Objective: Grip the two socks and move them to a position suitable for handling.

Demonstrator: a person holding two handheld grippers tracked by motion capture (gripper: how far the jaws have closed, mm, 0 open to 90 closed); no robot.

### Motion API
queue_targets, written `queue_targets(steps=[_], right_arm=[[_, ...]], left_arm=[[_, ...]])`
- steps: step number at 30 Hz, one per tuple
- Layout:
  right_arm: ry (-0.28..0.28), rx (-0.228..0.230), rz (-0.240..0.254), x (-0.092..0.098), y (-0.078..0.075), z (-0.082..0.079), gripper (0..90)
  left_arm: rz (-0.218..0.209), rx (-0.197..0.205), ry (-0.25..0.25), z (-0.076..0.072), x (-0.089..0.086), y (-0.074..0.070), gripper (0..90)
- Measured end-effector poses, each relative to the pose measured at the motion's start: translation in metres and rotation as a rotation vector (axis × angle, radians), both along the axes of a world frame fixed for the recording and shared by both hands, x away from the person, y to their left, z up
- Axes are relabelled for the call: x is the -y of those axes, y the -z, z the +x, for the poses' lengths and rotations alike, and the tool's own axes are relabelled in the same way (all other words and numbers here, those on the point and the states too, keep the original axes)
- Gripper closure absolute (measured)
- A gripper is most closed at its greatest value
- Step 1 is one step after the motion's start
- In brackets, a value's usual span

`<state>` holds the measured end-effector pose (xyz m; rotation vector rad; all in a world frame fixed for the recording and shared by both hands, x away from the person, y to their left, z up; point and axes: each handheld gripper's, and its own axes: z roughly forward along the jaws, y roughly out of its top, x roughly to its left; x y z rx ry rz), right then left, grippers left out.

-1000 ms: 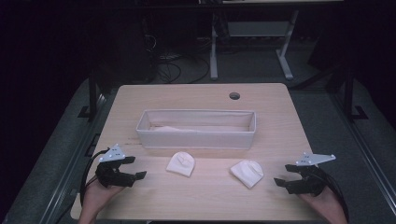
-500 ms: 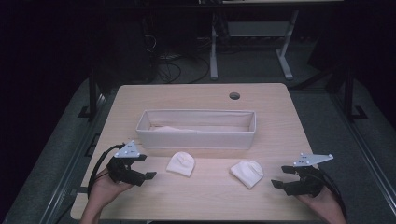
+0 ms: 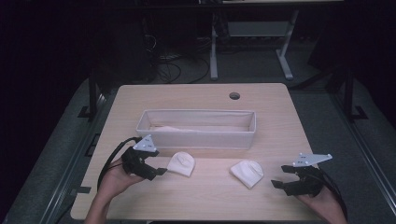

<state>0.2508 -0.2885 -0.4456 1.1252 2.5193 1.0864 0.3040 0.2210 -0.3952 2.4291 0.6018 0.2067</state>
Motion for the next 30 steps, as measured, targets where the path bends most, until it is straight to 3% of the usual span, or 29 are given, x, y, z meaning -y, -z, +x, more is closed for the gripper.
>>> queue_targets(steps=[4, 6, 12, 16, 23, 28, 30], right_arm=[[0.001, 0.000, 0.015, 0.001, -0.001, -0.001, 25.8], [-0.002, -0.002, 0.016, 0.003, 0.000, -0.001, 25.8], [-0.002, 0.001, 0.037, 0.005, -0.001, -0.002, 26.2], [-0.007, -0.004, 0.035, 0.004, 0.000, 0.000, 26.2], [-0.018, -0.007, 0.026, 0.003, 0.000, -0.001, 26.9], [-0.023, -0.013, 0.018, 0.001, 0.002, -0.001, 27.0], [-0.023, -0.009, 0.016, 0.001, 0.001, -0.001, 27.0]], left_arm=[[0.007, -0.012, 0.027, 0.005, 0.015, 0.001, 29.8], [0.032, -0.018, 0.047, 0.010, 0.025, 0.003, 31.3], [0.067, -0.021, 0.046, 0.019, 0.040, 0.010, 36.8], [0.116, -0.056, 0.053, 0.028, 0.050, 0.022, 41.3], [0.144, -0.085, 0.040, 0.036, 0.054, 0.035, 48.7], [0.187, -0.063, 0.019, 0.037, 0.058, 0.040, 63.3], [0.171, -0.066, 0.012, 0.036, 0.060, 0.041, 69.7]])
